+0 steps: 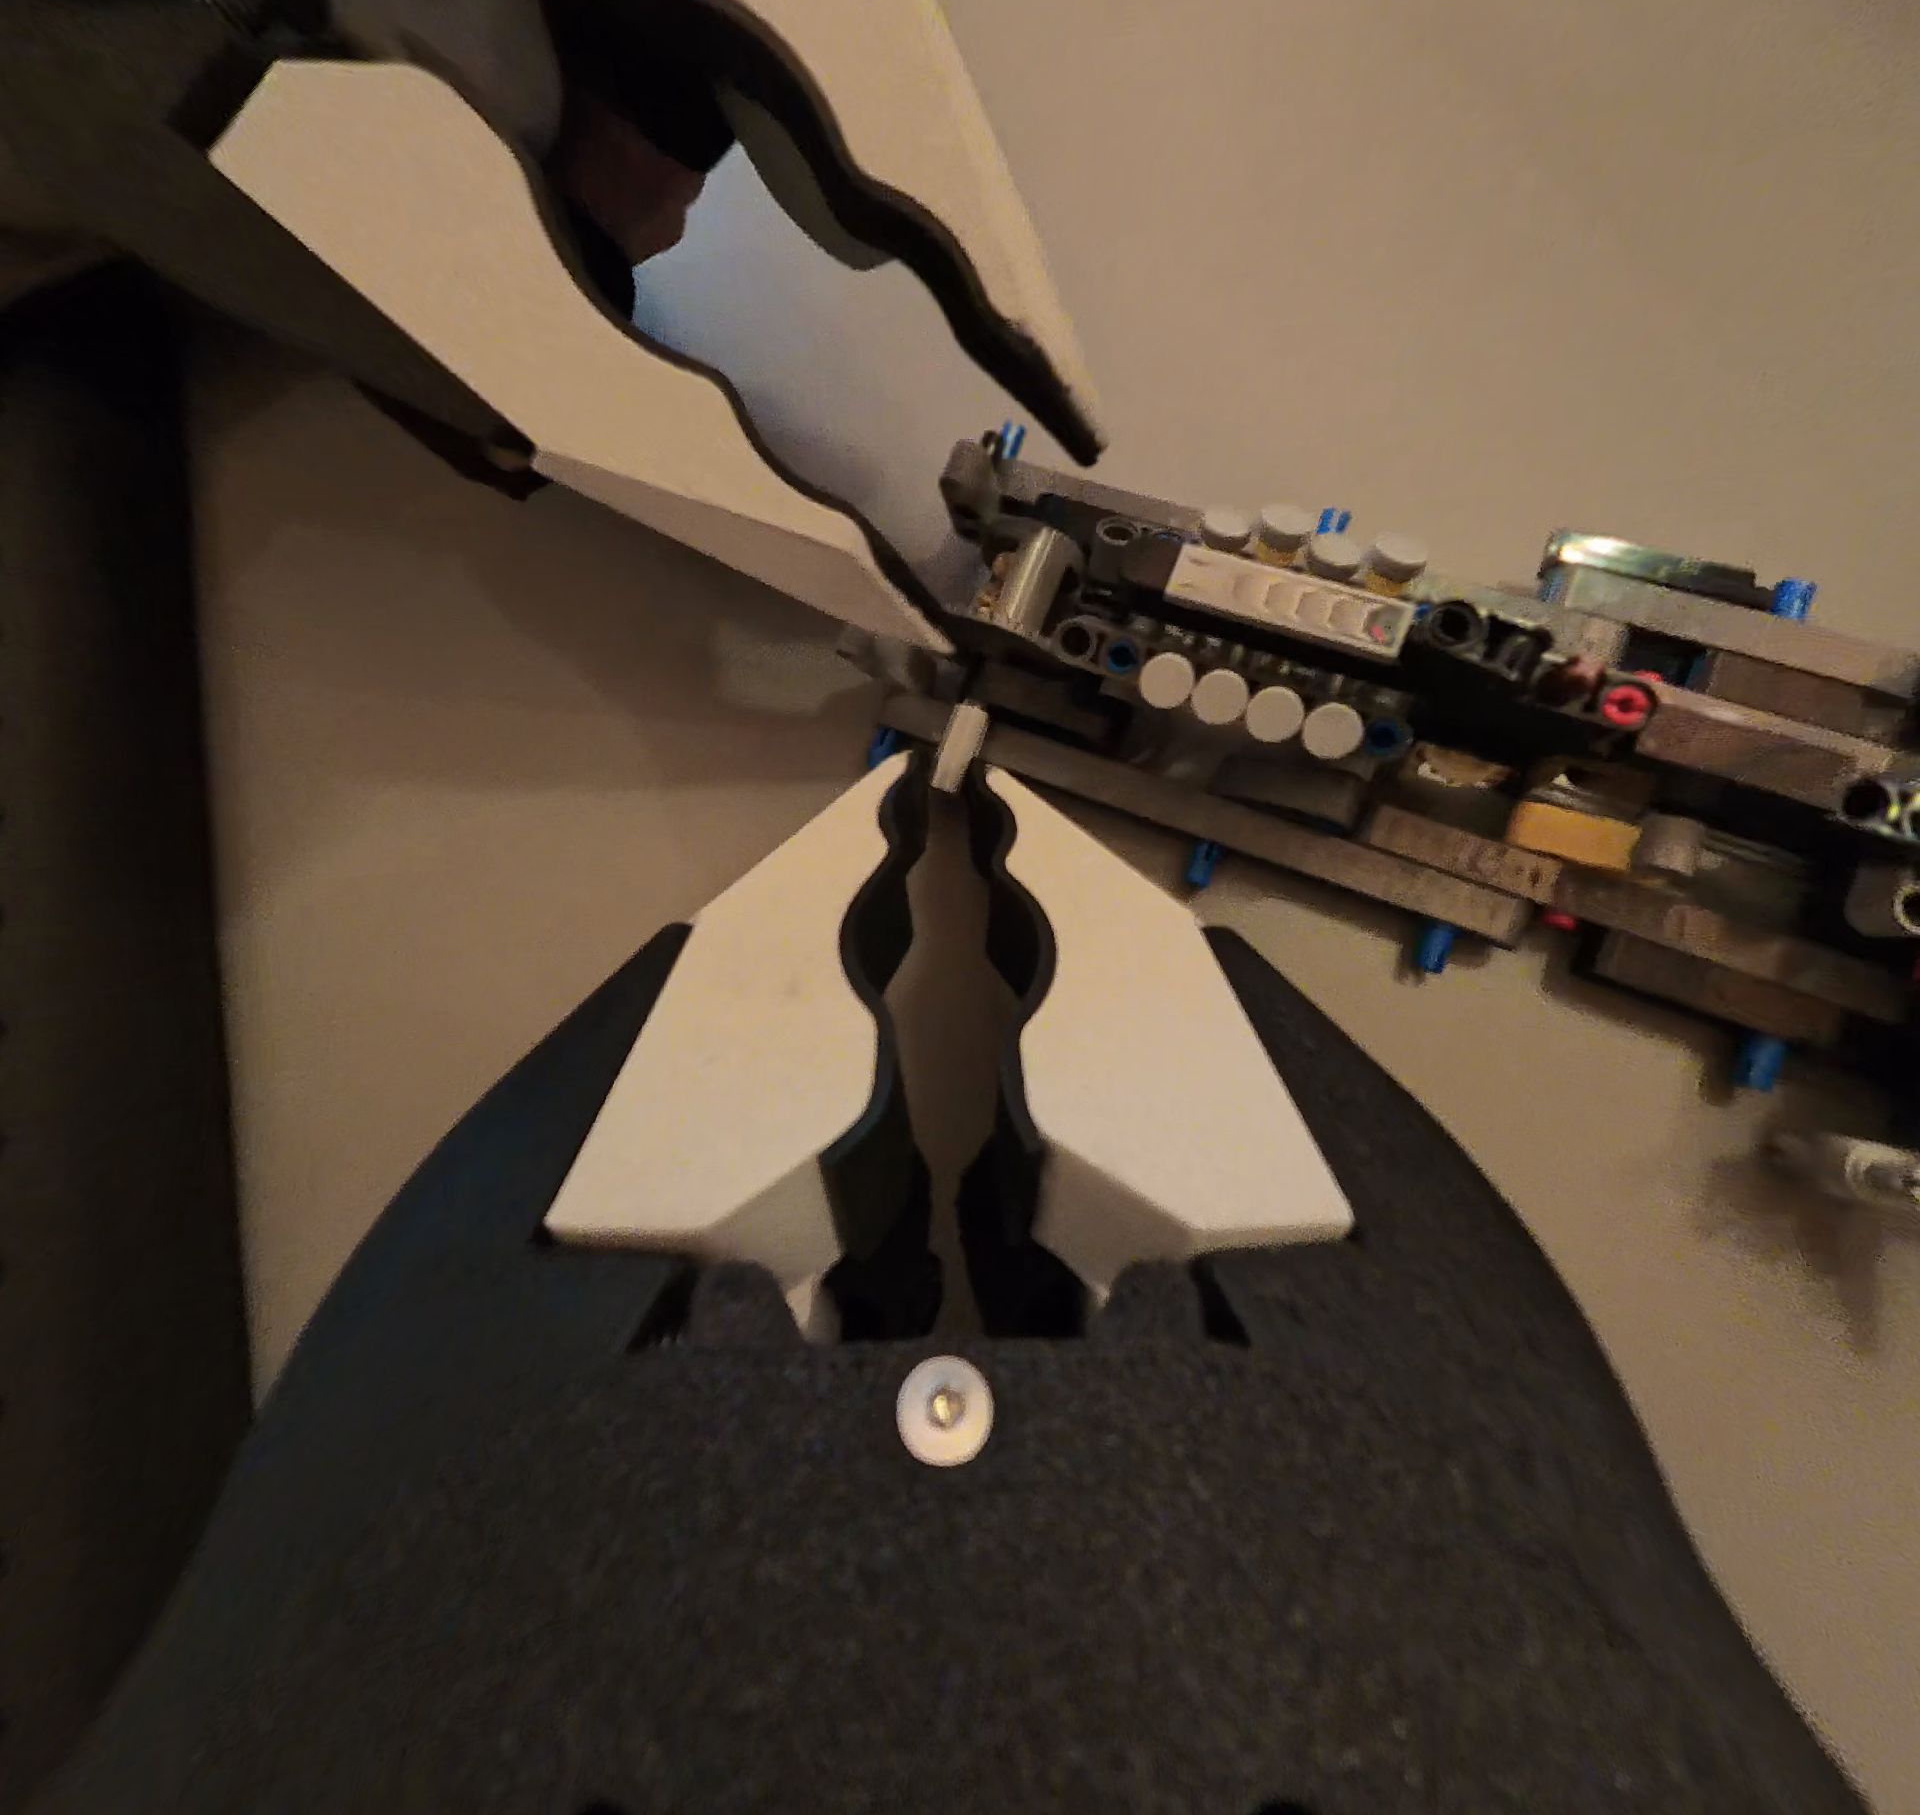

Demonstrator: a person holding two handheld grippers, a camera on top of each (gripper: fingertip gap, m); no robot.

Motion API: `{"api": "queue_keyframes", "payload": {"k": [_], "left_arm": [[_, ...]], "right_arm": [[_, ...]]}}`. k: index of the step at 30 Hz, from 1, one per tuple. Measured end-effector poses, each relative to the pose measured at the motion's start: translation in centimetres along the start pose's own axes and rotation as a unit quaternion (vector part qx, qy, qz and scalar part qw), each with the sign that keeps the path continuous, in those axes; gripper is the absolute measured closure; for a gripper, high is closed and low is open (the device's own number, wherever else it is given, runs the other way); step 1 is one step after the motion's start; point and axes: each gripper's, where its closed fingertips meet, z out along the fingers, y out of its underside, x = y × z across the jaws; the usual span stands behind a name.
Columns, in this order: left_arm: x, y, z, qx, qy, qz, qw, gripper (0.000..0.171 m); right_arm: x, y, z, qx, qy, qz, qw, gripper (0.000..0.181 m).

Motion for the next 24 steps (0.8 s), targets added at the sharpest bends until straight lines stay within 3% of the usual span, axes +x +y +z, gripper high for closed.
{"api": "queue_keyframes", "payload": {"k": [9, 16, 17, 19, 20, 22, 24], "left_arm": [[-0.2, 0.8, 1.1, -0.014, 0.018, -0.070, 0.997, 0.141], [-1.0, 0.7, 1.7, -0.020, -0.016, -0.085, 0.996, 0.149], [-1.5, 0.9, 1.7, -0.025, -0.034, -0.085, 0.995, 0.149], [-5.4, 2.5, 0.9, -0.060, -0.147, -0.042, 0.986, 0.154], [-5.7, 2.8, 0.7, -0.055, -0.138, -0.052, 0.988, 0.168], [-4.0, 2.4, 0.7, -0.021, -0.051, -0.113, 0.992, 0.169], [-3.8, 2.3, 0.7, -0.026, -0.058, -0.094, 0.994, 0.169]], "right_arm": [[1.0, -0.6, 0.0, -0.004, 0.066, -0.003, 0.998, 0.175], [1.9, -0.5, -0.6, 0.003, 0.078, 0.075, 0.994, 0.176], [1.8, -0.3, -0.7, 0.003, 0.072, 0.086, 0.994, 0.176], [1.0, 1.0, -0.9, -0.015, 0.037, 0.113, 0.993, 0.176], [0.8, 1.3, -1.1, -0.001, 0.026, 0.134, 0.991, 0.176], [0.9, 1.4, -1.8, 0.017, 0.012, 0.165, 0.986, 0.176], [1.6, 0.6, -2.8, 0.042, 0.018, 0.157, 0.987, 0.176]]}}
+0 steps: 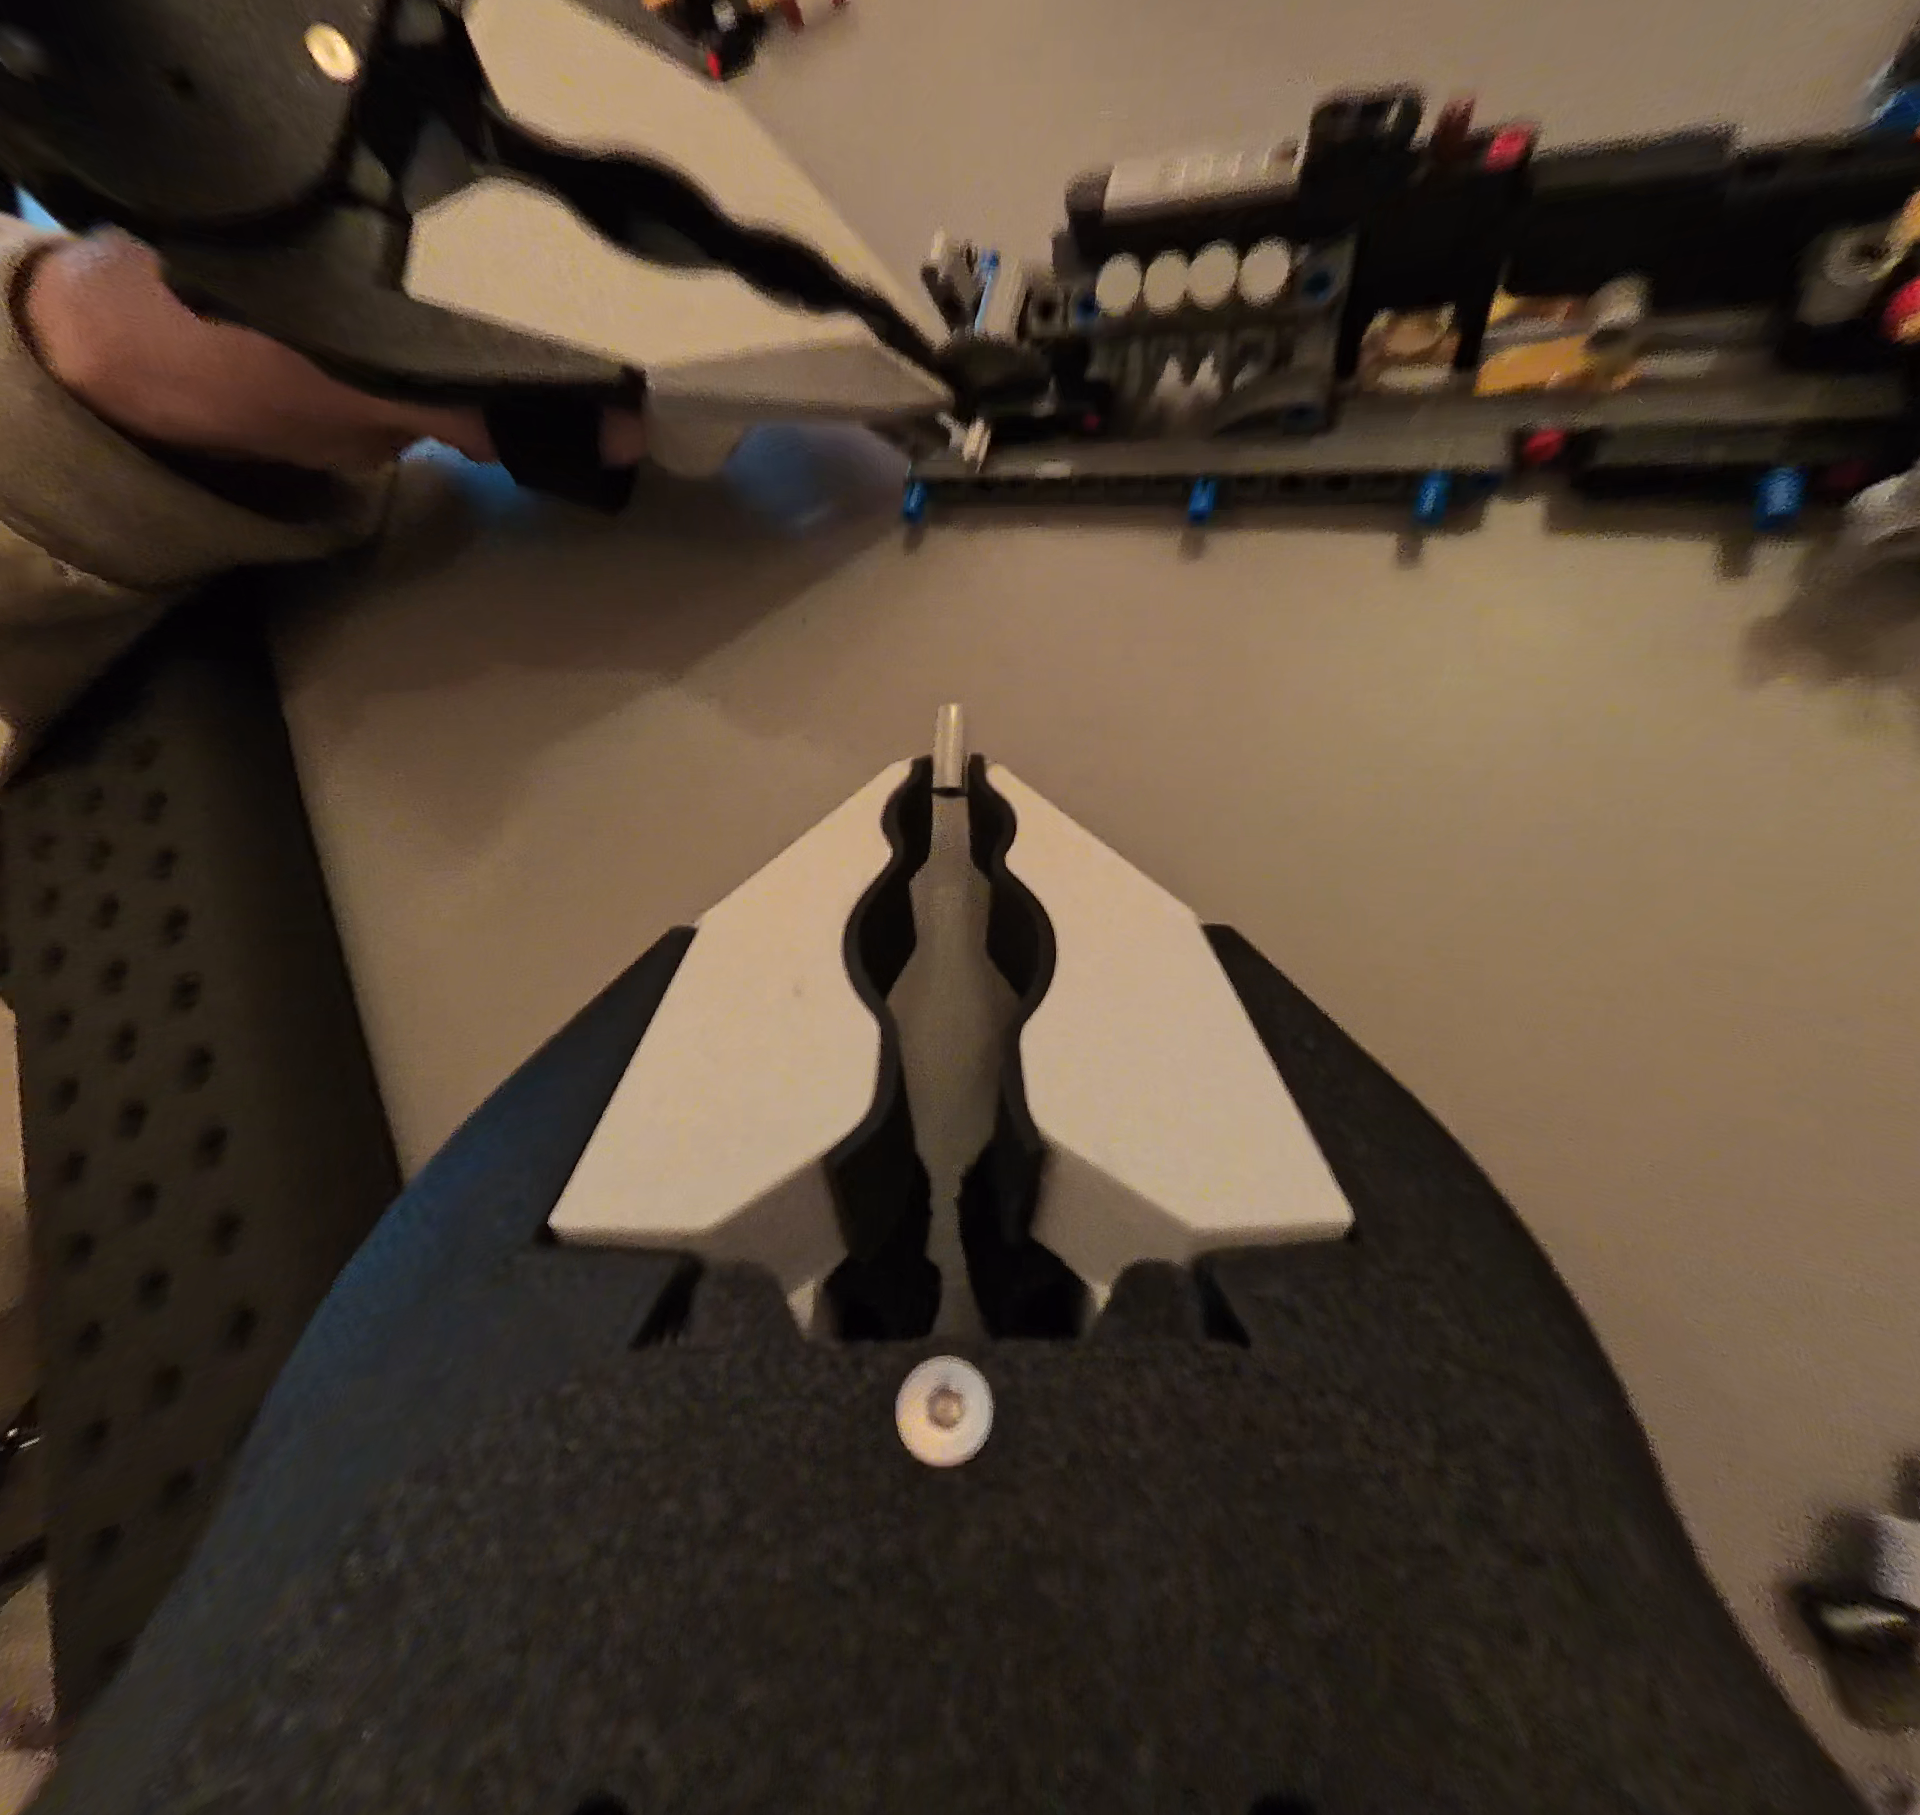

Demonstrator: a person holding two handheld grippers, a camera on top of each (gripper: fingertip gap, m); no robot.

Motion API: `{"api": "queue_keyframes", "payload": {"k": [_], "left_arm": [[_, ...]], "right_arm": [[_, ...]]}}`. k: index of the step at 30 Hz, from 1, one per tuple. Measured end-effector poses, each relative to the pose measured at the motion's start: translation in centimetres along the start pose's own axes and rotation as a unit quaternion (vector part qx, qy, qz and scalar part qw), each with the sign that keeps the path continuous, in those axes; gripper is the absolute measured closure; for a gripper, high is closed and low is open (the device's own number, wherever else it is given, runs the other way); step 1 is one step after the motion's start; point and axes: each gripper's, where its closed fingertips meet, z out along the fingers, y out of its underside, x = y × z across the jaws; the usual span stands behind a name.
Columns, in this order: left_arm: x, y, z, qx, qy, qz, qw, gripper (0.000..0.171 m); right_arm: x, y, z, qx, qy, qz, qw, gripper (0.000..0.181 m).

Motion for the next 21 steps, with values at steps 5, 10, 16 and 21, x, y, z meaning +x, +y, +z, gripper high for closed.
{"api": "queue_keyframes", "payload": {"k": [5, 10, 16, 21], "left_arm": [[1.3, 0.0, -0.2, 0.001, 0.037, -0.010, 0.999, 0.169], [4.1, -0.5, -0.4, 0.003, 0.107, -0.017, 0.994, 0.163], [1.3, -1.7, -1.9, 0.035, 0.053, -0.006, 0.998, 0.148], [0.2, -1.1, -2.0, 0.026, 0.062, -0.036, 0.997, 0.146]], "right_arm": [[8.5, -1.1, -6.9, 0.034, 0.219, -0.058, 0.973, 0.175], [16.1, 3.1, -15.6, -0.014, 0.374, 0.033, 0.927, 0.175], [15.9, 3.2, -15.5, -0.021, 0.380, 0.017, 0.924, 0.156], [7.9, -2.0, -7.0, 0.041, 0.247, -0.110, 0.962, 0.154]]}}
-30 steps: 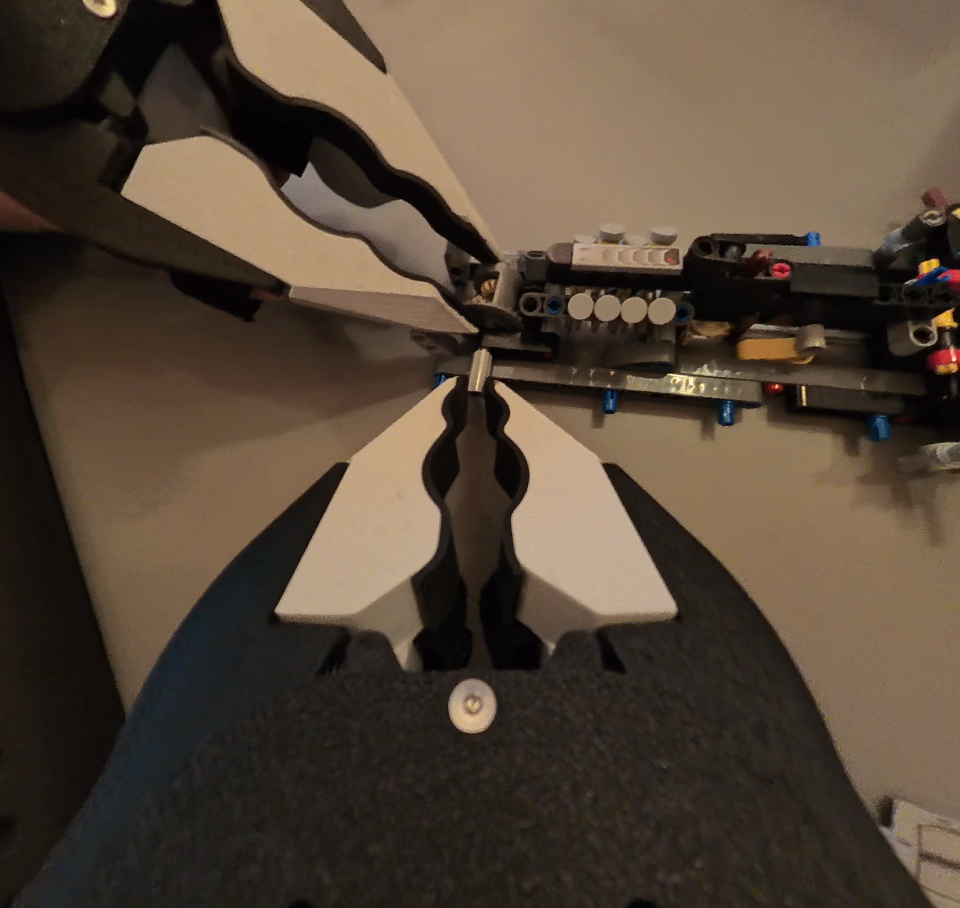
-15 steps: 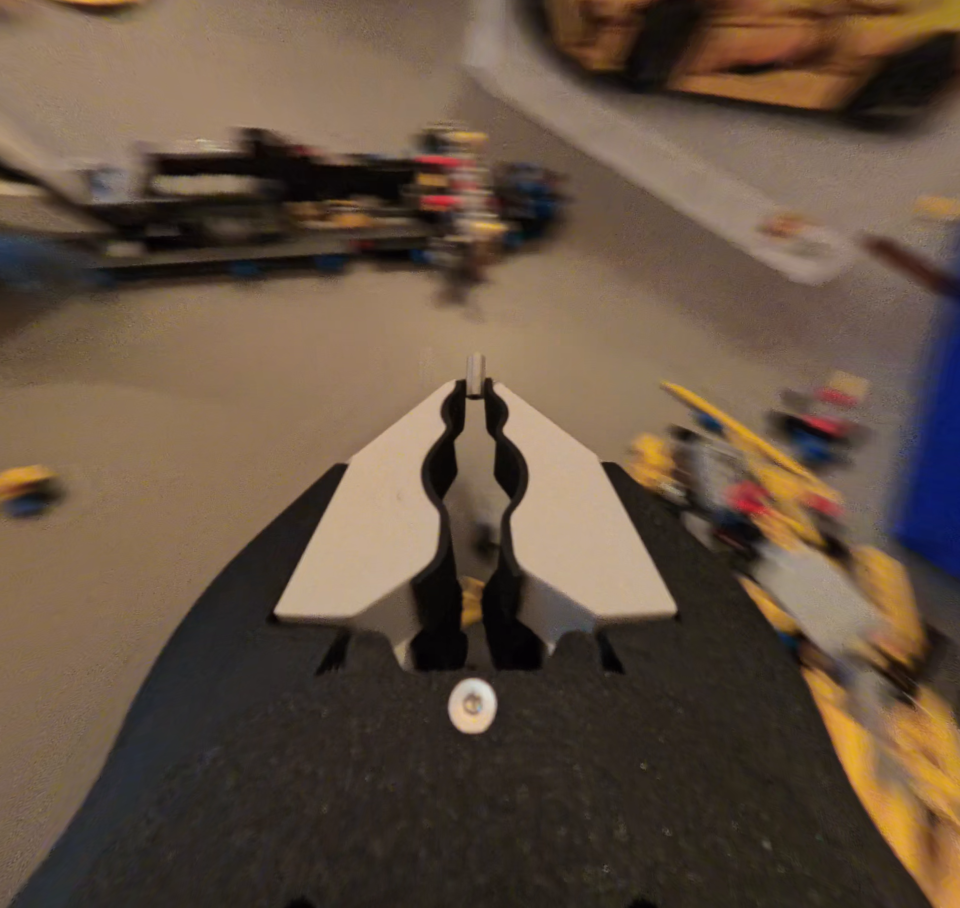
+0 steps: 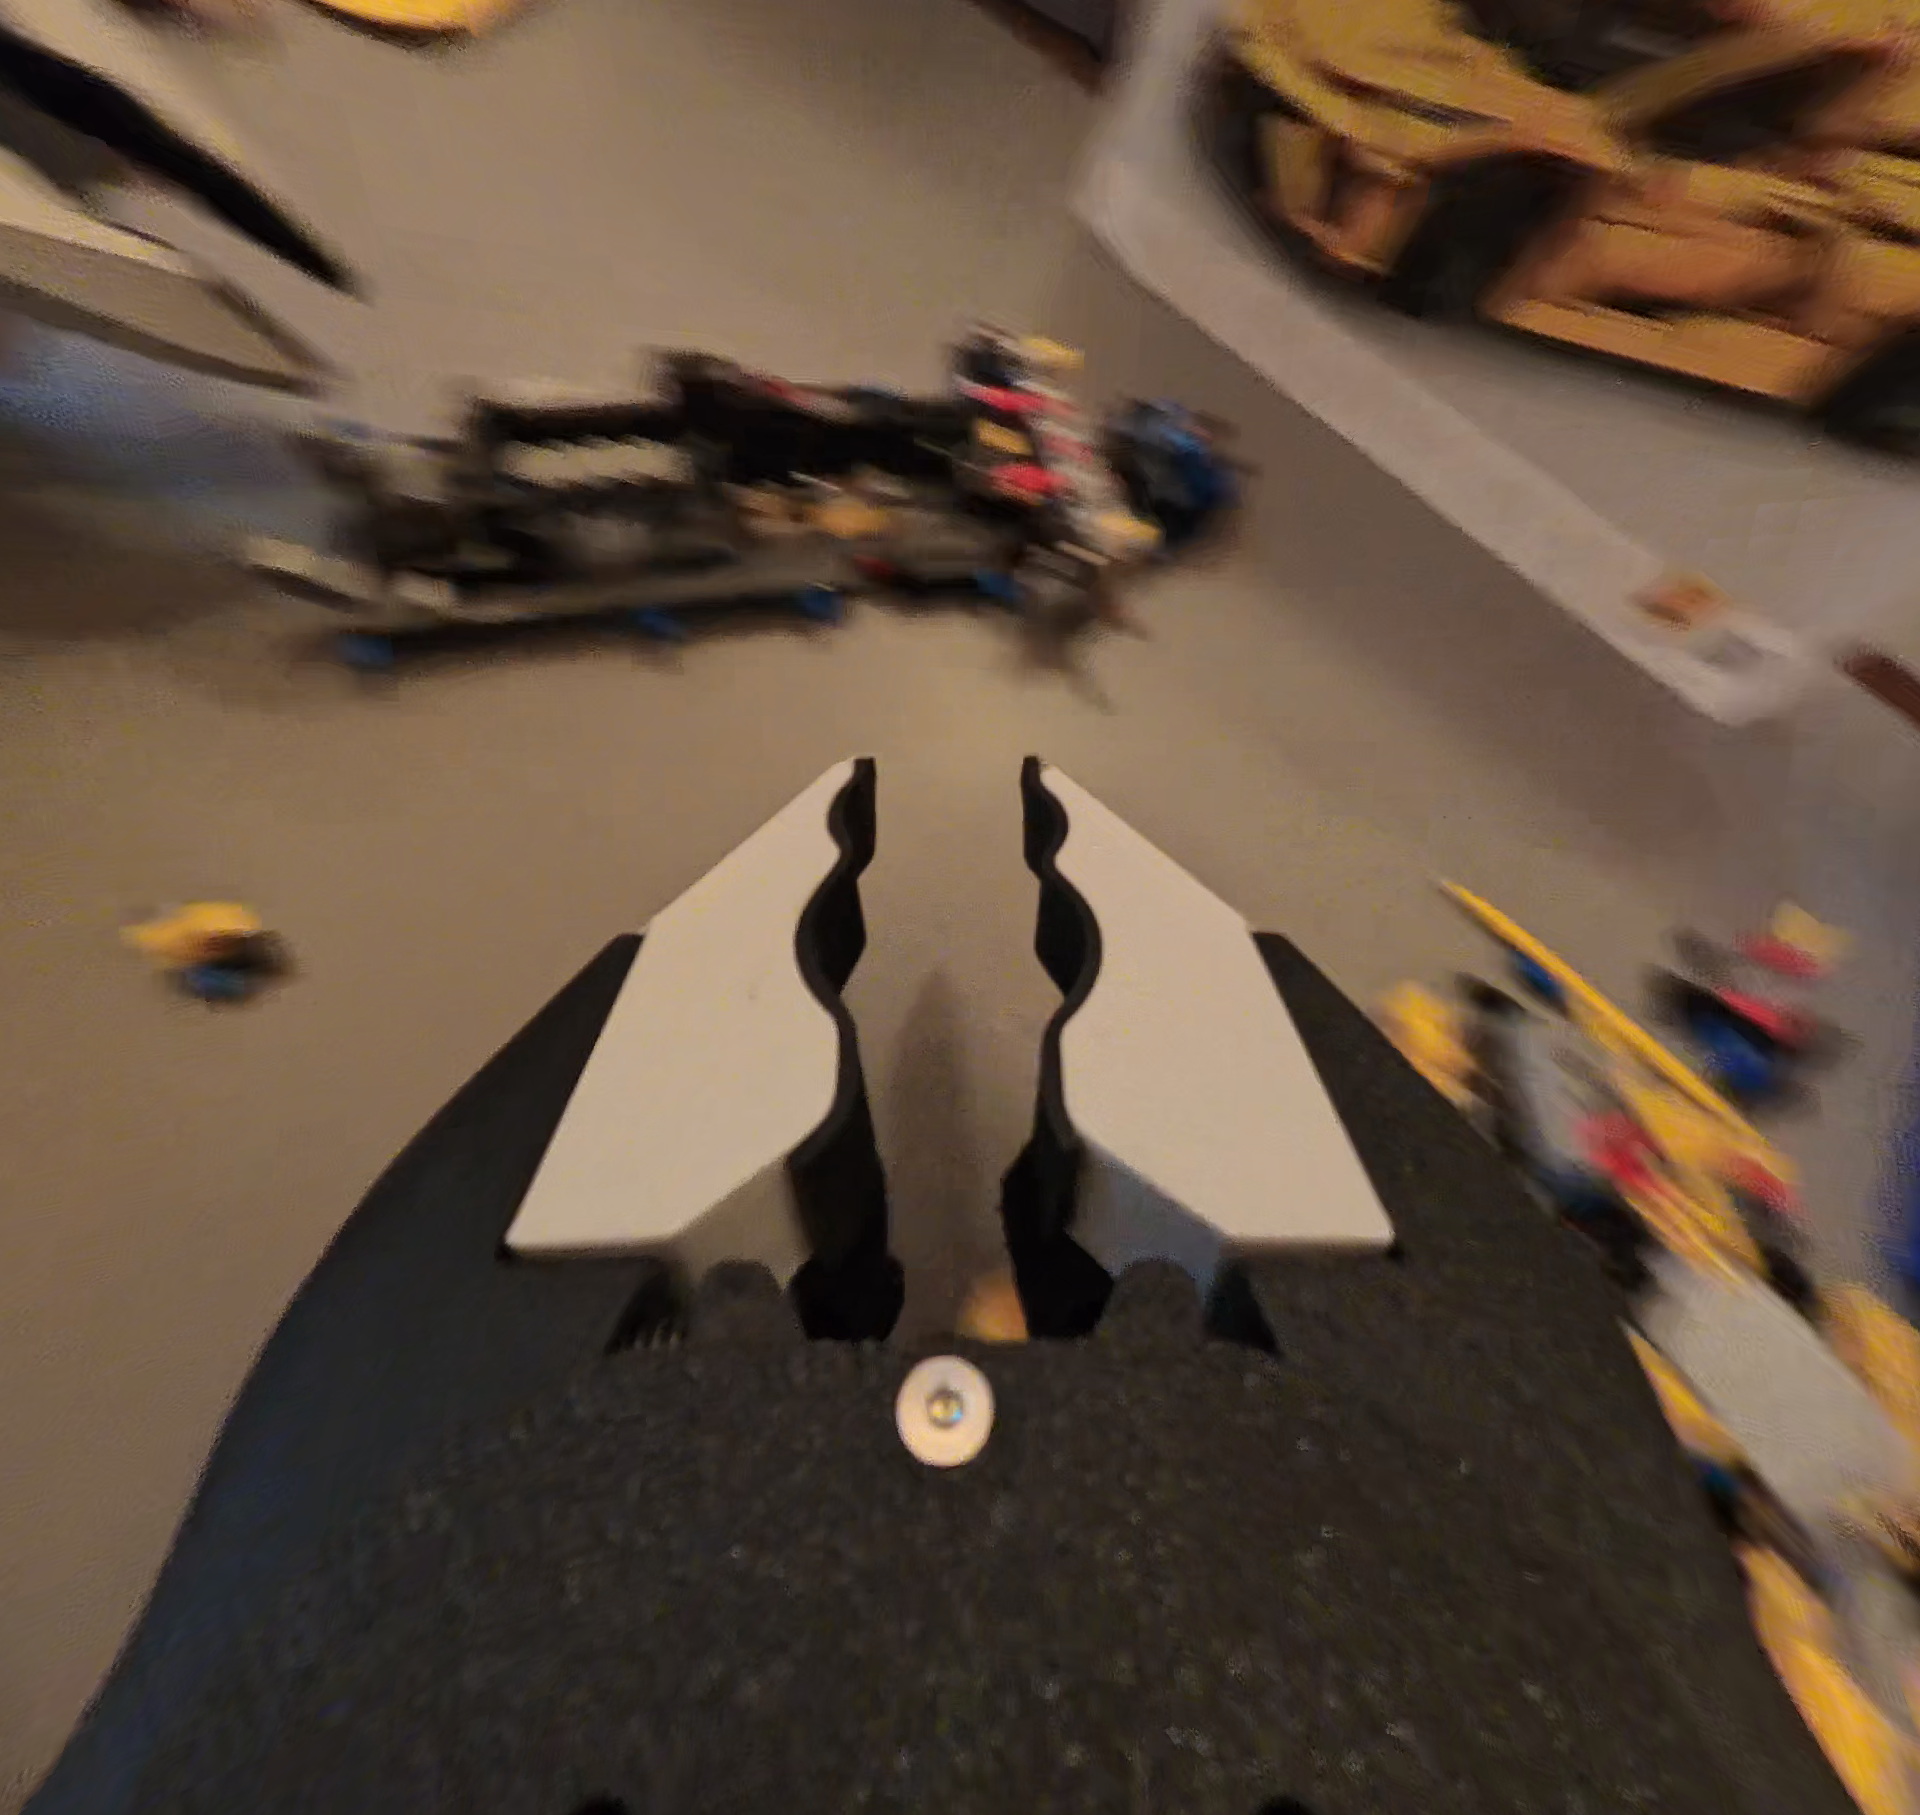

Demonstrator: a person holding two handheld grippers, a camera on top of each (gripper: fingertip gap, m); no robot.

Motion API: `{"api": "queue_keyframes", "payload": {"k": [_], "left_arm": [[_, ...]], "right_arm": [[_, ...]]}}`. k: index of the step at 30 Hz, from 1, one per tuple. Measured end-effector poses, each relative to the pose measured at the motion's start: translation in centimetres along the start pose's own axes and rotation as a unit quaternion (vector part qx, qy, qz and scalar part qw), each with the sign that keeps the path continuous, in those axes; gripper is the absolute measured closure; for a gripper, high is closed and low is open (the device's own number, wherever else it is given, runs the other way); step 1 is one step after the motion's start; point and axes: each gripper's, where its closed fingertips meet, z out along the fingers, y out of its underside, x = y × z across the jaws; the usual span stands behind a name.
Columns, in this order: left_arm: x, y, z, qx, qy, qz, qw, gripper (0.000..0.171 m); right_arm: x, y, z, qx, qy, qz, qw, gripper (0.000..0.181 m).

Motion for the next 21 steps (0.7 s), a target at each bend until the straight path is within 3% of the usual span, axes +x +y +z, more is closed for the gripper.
{"api": "queue_keyframes", "payload": {"k": [3, 4, 7, 10, 18, 21], "left_arm": [[1.4, 0.2, 0.0, -0.006, 0.044, -0.006, 0.999, 0.143], [1.7, 0.3, 0.0, -0.009, 0.047, 0.003, 0.999, 0.142], [2.2, 0.0, -0.1, -0.006, 0.037, 0.040, 0.999, 0.143], [3.7, 0.6, -0.1, -0.026, 0.060, 0.065, 0.996, 0.155], [5.0, 2.0, 1.5, -0.059, 0.062, 0.077, 0.993, 0.162], [4.6, 1.7, 1.8, -0.055, 0.042, 0.081, 0.994, 0.162]], "right_arm": [[-8.7, -0.9, 2.0, 0.001, -0.176, -0.015, 0.984, 0.149], [-10.0, -0.4, 2.4, -0.016, -0.194, -0.033, 0.980, 0.147], [-11.8, -0.1, 2.8, -0.008, -0.202, -0.071, 0.977, 0.157], [-12.0, 0.4, 3.8, -0.025, -0.184, -0.077, 0.980, 0.163], [-13.5, -0.3, 4.7, -0.030, -0.220, -0.034, 0.975, 0.168], [-12.9, -0.4, 5.0, -0.031, -0.192, -0.047, 0.980, 0.178]]}}
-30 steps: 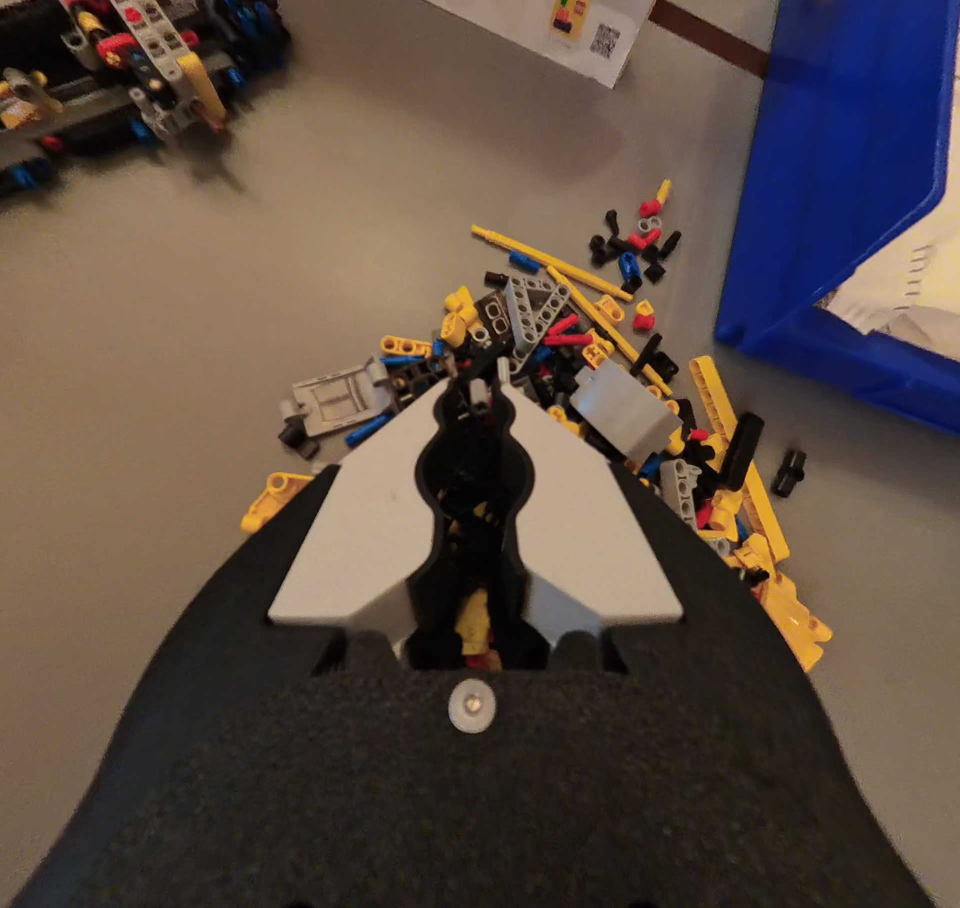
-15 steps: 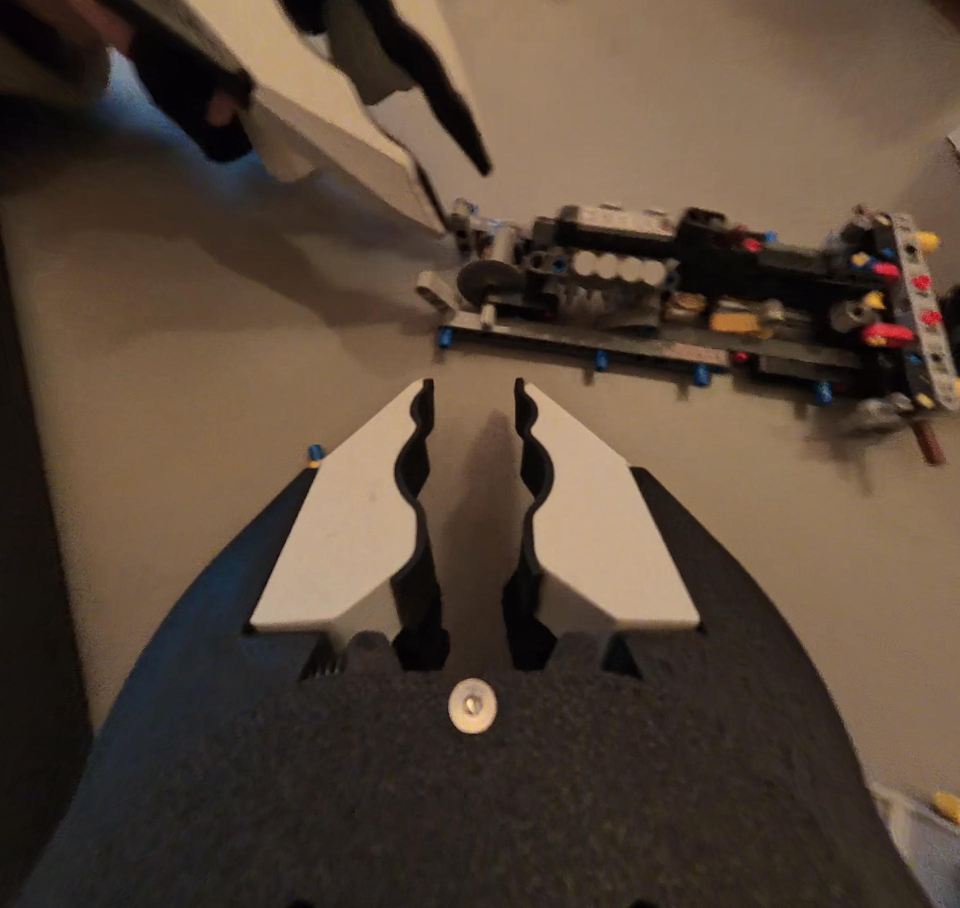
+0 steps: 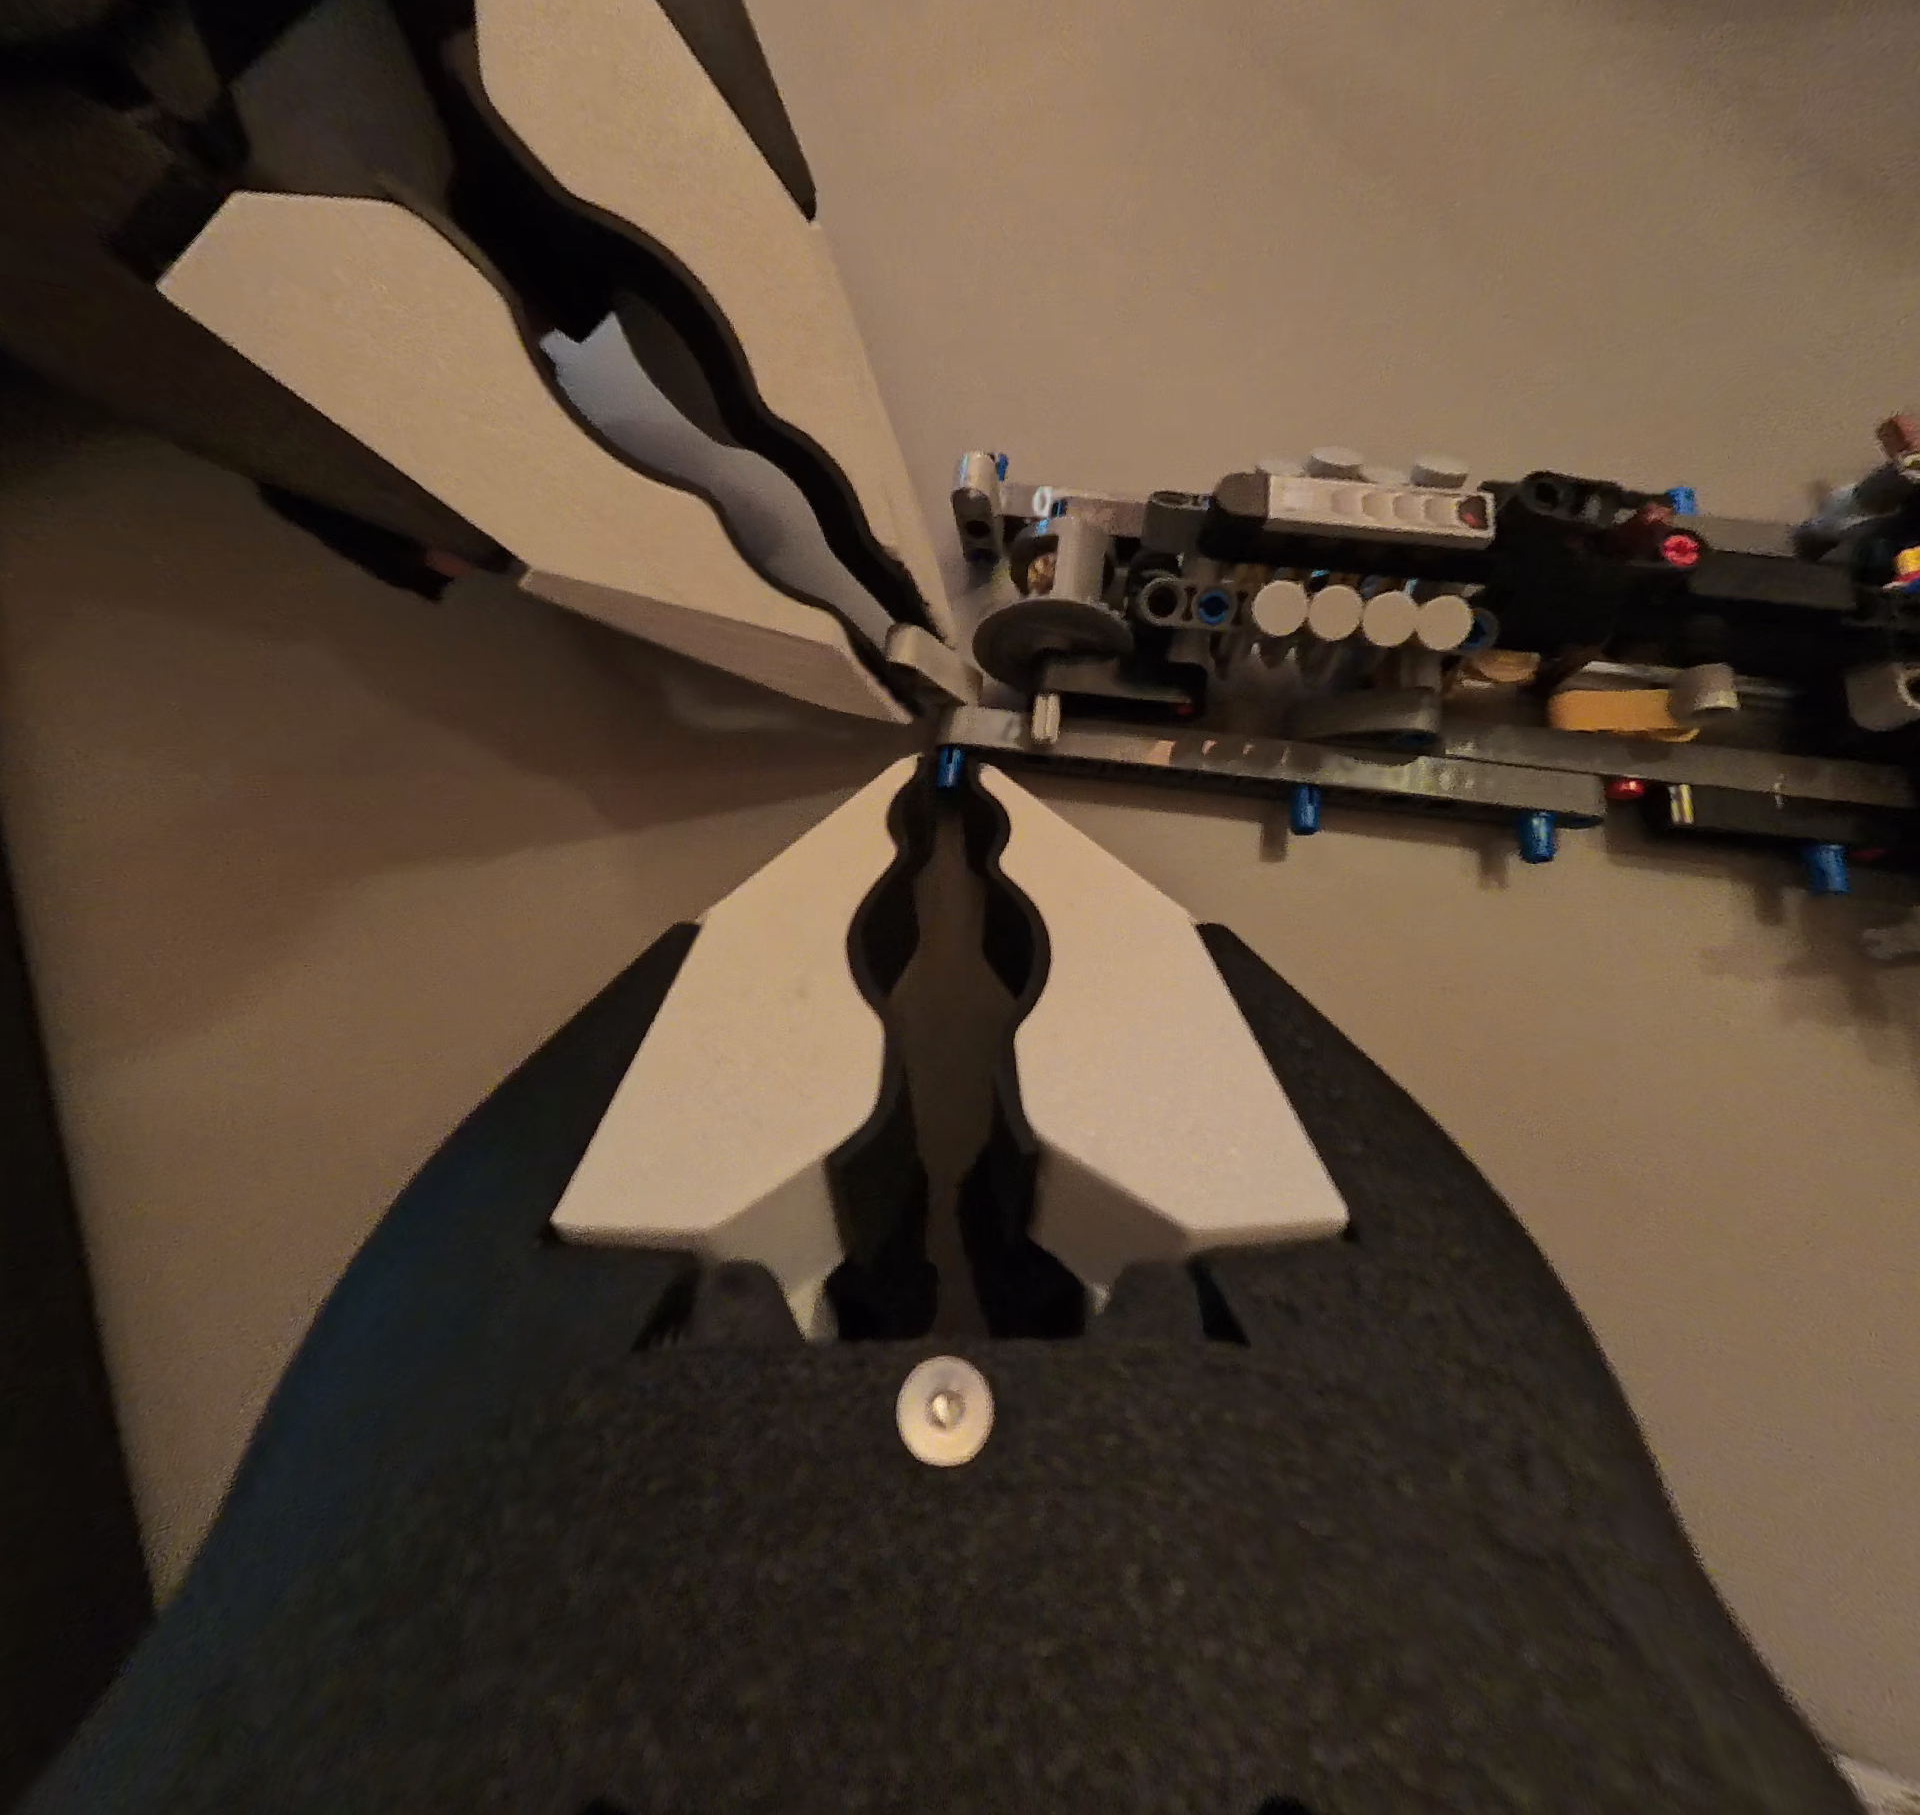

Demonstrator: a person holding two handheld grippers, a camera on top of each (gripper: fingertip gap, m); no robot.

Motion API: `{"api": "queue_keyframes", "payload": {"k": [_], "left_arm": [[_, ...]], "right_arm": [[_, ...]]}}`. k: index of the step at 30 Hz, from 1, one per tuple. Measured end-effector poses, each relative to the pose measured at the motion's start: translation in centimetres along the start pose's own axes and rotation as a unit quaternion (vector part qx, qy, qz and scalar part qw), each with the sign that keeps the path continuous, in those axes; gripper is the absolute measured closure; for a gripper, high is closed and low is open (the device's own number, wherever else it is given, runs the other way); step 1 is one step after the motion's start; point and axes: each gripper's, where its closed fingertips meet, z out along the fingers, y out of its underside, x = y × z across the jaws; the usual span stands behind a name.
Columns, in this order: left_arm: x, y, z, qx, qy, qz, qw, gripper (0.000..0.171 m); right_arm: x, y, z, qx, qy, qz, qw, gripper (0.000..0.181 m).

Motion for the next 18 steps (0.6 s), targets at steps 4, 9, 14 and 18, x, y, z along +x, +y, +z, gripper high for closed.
{"api": "queue_keyframes", "payload": {"k": [4, 9, 14, 18], "left_arm": [[-0.6, -0.4, 0.3, 0.003, -0.029, -0.048, 0.998, 0.163], [-1.3, -0.2, 0.5, -0.010, -0.076, -0.023, 0.997, 0.164], [-0.7, -0.2, 0.8, -0.009, -0.057, -0.024, 0.998, 0.164], [-0.4, -0.3, 0.8, 0.001, -0.063, 0.008, 0.998, 0.164]], "right_arm": [[0.4, 0.0, -0.1, -0.005, 0.022, 0.012, 1.000, 0.178], [0.6, 0.3, -0.6, -0.007, 0.033, 0.054, 0.998, 0.179], [0.4, 0.9, -1.0, -0.001, 0.002, 0.105, 0.994, 0.179], [0.3, 1.0, -1.0, 0.004, -0.018, 0.129, 0.991, 0.179]]}}
